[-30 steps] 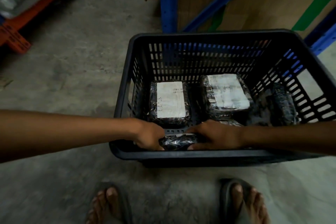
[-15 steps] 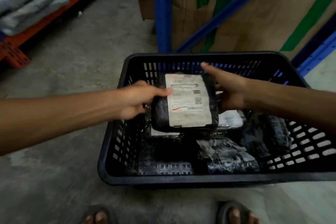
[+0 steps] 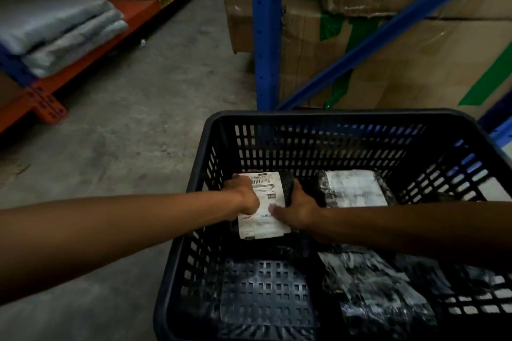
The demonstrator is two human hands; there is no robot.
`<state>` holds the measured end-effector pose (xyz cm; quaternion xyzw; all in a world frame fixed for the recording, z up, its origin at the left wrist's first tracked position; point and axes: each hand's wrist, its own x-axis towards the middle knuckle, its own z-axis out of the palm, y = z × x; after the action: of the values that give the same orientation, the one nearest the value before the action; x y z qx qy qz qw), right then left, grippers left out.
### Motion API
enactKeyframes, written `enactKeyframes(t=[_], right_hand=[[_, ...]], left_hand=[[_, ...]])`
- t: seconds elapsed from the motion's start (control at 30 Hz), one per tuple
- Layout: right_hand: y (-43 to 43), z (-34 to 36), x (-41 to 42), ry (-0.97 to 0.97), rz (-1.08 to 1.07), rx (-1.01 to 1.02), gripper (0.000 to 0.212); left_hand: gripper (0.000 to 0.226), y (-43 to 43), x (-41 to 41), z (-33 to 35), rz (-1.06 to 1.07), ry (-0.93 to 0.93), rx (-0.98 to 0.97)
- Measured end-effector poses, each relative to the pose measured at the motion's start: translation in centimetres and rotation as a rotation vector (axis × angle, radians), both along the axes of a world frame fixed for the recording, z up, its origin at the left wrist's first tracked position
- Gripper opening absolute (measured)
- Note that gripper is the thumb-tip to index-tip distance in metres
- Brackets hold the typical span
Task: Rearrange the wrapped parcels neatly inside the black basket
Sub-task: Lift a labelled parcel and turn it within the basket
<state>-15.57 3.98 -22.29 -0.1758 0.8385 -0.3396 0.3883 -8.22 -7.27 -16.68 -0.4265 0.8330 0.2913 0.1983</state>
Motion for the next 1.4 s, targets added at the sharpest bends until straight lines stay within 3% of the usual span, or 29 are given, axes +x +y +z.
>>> enactKeyframes(t=[0.1,0.27,0.37,0.43,0.47,0.53,0.6,0.7,0.77,0.87,0.93,1.0,1.07,1.17,1.27,1.33,1.4], right_hand=[[-0.1,0.1,-0.5,-0.040,-0.017,0.013,0.091],[1.7,3.9,-1.8,-0.180,-0.004,-0.032,0.044],[4.4,6.5,-2.9,-0.147,0.024,-0.037,0.052],[6.7,7.9,-4.0,-0.004,0.129,-0.022,0.061],[8.1,8.4,-4.7,0.175,0.245,0.029,0.063],[10.9,8.3,-6.3,0.603,0.508,0.187,0.072],[13.4,7.5,-7.6,0.788,0.677,0.373,0.090],[16.3,5.1,-8.4,0.780,0.862,0.602,0.113],[17.5,3.2,-8.1,0.814,0.909,0.627,0.114],[17.6,0.7,-6.9,0.896,0.828,0.571,0.082],[17.3,-0.4,-6.6,0.934,0.778,0.580,0.066],[16.9,-0.5,-6.8,0.940,0.778,0.603,0.063],[16.8,0.8,-7.6,0.918,0.838,0.623,0.067],[17.0,5.9,-10.0,0.769,0.866,0.379,0.071],[17.7,10.6,-11.4,0.606,0.583,-0.100,0.044],[17.4,12.1,-10.8,0.422,0.327,-0.327,0.043],[15.7,12.1,-9.3,0.216,0.047,-0.469,0.044]], left_hand=[[0.065,0.4,-0.9,-0.3,-0.067,-0.065,-0.159],[0.056,-0.6,-0.5,-0.4,-0.095,-0.065,-0.131],[0.058,-0.6,-0.7,-0.4,-0.115,-0.058,-0.137],[0.071,0.4,-0.9,-0.5,-0.102,-0.062,-0.133],[0.083,1.3,-1.0,-0.6,-0.114,-0.062,-0.152],[0.104,3.7,-1.7,-0.5,-0.247,-0.031,-0.247],[0.110,6.3,-2.6,-0.4,-0.443,0.015,-0.243],[0.112,9.9,-3.3,-1.1,-0.706,0.055,-0.174],[0.111,12.2,-3.0,-3.0,-0.782,0.061,-0.221],[0.098,14.3,-2.4,-6.0,-0.686,0.167,-0.373],[0.089,14.0,-2.5,-7.1,-0.744,0.215,-0.484],[0.091,12.6,-2.6,-7.3,-0.843,0.216,-0.515],[0.093,11.4,-2.8,-6.4,-0.859,0.241,-0.403],[0.084,9.6,-3.6,-2.7,-0.741,0.365,-0.075],[0.060,6.0,-4.3,2.9,-0.654,0.424,0.158],[0.076,4.2,-3.9,6.2,-0.484,0.481,0.314],[0.070,2.9,-3.1,7.1,-0.186,0.554,0.546]])
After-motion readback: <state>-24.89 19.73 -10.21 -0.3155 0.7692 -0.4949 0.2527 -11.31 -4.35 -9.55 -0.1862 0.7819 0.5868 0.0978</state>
